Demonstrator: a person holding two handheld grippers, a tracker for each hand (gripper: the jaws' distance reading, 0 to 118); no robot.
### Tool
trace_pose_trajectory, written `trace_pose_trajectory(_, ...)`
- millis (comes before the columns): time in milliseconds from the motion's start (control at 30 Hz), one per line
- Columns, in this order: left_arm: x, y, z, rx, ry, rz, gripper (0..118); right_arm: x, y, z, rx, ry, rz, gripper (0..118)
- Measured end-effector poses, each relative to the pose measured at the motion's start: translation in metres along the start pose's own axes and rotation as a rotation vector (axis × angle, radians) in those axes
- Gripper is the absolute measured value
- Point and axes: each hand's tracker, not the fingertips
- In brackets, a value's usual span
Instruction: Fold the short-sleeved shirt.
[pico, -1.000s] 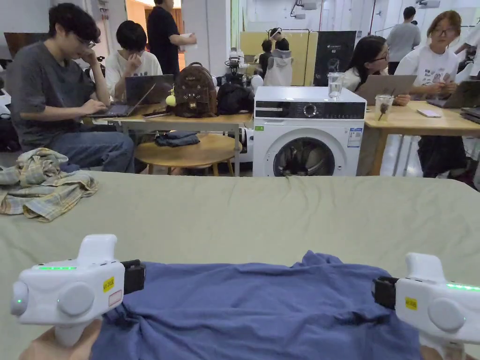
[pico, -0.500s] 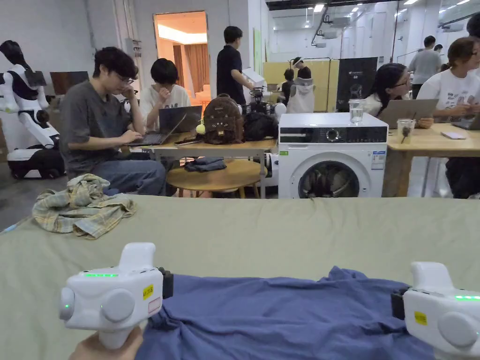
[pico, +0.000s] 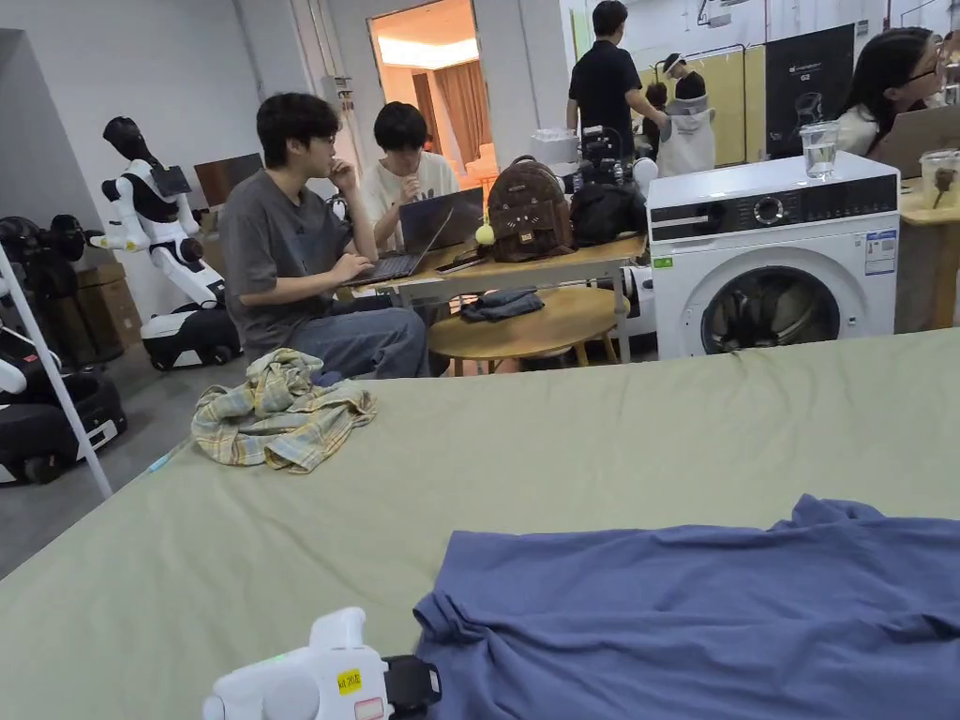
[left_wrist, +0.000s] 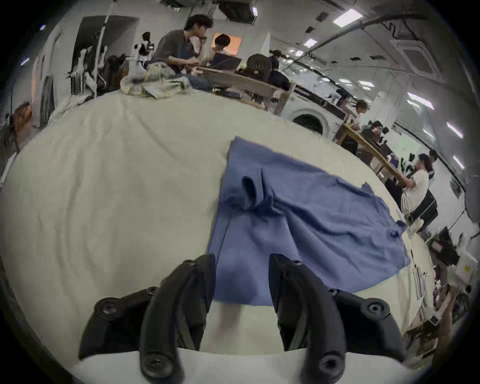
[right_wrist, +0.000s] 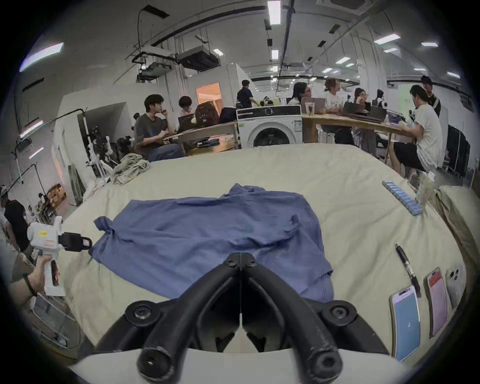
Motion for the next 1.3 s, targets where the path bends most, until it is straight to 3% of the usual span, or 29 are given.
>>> trace_pose_trajectory(133,0.006,0.000,-0.034,-0.098,0.099,-0.029,36,0.017,-0.004,0.011,-0.011,-0.036,-0.014,0)
trace_pose_trajectory(233,0.015,0.001,-0.035,-0.054,0.128,-0.028,29,0.031,-0.011,0.019,-0.023,-0.063,-0.030,0)
trace_pose_trajectory(300,0.014,-0.003,-0.039,-0.074,0.120,-0.039,0,0.041,-0.015,0.020,-0.025,-0.083,-0.046,0)
trace_pose_trajectory(400,0.018,-0.002,-0.043,-0.080,0.136,-0.065,0,0.056,-0.018,0.010,-0.032,-0.148,-0.108,0)
trace_pose_trajectory(433,0.018,-0.001,-0.041,-0.086,0.139,-0.077,0,0.061,-0.018,0.002,-0.046,-0.175,-0.150,16)
trace_pose_trajectory(467,0.017,0.001,-0.041,-0.095,0.138,-0.086,0,0.067,-0.018,-0.008,-0.075,-0.174,-0.205,49)
trace_pose_trajectory(500,0.017,0.002,-0.041,-0.103,0.137,-0.092,0,0.072,-0.019,-0.018,-0.092,-0.142,-0.253,58)
trace_pose_trajectory(533,0.017,0.003,-0.041,-0.109,0.137,-0.098,0,0.078,-0.022,-0.033,-0.102,-0.105,-0.295,56)
trace_pose_trajectory(667,0.026,-0.003,-0.035,-0.111,0.133,-0.102,0,0.082,-0.030,-0.089,-0.210,-0.124,-0.347,56)
trace_pose_trajectory(700,0.029,-0.005,-0.033,-0.108,0.134,-0.106,0,0.083,-0.034,-0.100,-0.240,-0.173,-0.361,55)
trace_pose_trajectory(733,0.031,-0.006,-0.033,-0.106,0.136,-0.109,0,0.083,-0.039,-0.109,-0.264,-0.211,-0.385,44)
trace_pose_trajectory(767,0.032,-0.006,-0.032,-0.104,0.139,-0.112,0,0.080,-0.042,-0.109,-0.247,-0.223,-0.390,15)
trace_pose_trajectory(800,0.033,-0.007,-0.032,-0.103,0.142,-0.115,0,0.080,-0.042,-0.104,-0.201,-0.240,-0.375,0)
trace_pose_trajectory(867,0.037,-0.008,-0.033,-0.101,0.148,-0.122,0,0.080,-0.043,-0.103,-0.240,-0.180,-0.417,0)
trace_pose_trajectory(1000,0.038,-0.008,-0.022,-0.082,0.148,-0.120,0,0.077,-0.038,-0.093,-0.216,-0.201,-0.388,0)
trace_pose_trajectory(1067,0.046,-0.017,0.007,0.122,0.147,-0.157,0,0.075,-0.031,-0.075,-0.146,-0.233,-0.355,0)
trace_pose_trajectory(1133,0.046,-0.010,0.018,0.067,0.119,-0.151,0,0.077,-0.022,-0.060,-0.131,-0.204,-0.353,0)
trace_pose_trajectory(1300,0.046,-0.007,0.069,0.143,0.039,-0.143,0,0.078,-0.023,-0.019,-0.087,-0.204,-0.324,0)
